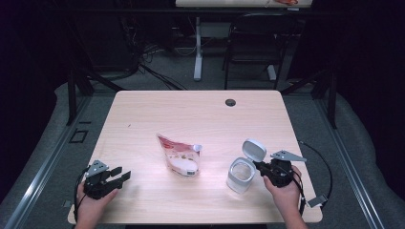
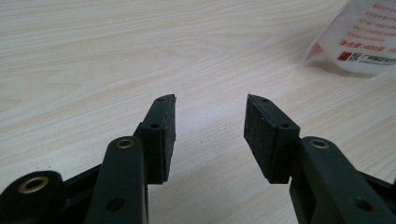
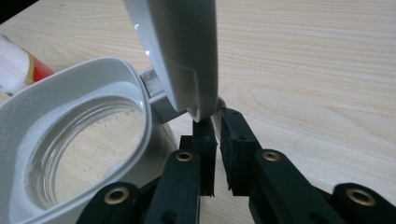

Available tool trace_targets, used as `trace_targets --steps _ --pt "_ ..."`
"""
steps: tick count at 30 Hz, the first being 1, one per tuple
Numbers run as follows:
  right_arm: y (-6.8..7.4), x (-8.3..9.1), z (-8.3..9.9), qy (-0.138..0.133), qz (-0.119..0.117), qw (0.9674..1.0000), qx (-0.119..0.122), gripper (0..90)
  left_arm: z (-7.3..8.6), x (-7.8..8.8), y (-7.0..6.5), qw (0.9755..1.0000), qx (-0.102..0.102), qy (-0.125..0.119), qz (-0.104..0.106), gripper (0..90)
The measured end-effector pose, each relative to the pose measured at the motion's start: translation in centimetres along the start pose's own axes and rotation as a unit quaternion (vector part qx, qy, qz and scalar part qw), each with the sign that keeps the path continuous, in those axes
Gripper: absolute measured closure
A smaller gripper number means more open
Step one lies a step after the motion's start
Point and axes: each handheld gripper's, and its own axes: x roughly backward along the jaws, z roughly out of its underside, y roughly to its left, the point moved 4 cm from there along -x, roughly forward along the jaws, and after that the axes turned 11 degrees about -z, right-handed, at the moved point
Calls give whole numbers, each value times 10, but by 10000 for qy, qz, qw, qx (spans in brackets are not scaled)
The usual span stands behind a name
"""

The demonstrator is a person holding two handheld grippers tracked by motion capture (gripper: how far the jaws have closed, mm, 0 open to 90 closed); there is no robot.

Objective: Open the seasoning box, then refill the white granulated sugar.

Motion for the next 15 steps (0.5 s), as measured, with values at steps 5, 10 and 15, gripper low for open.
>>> trace_targets --steps 5,10,15 --pt "-1 -2 -2 1 -44 10000 27 836 0 0 0 10000 -6 2 9 538" --pt "0 7 -1 -102 -75 9999 25 787 0 1 1 10000 18 -24 -1 538" --pt "2 26 6 -96 94 9998 139 718 0 3 1 10000 9 -27 13 539"
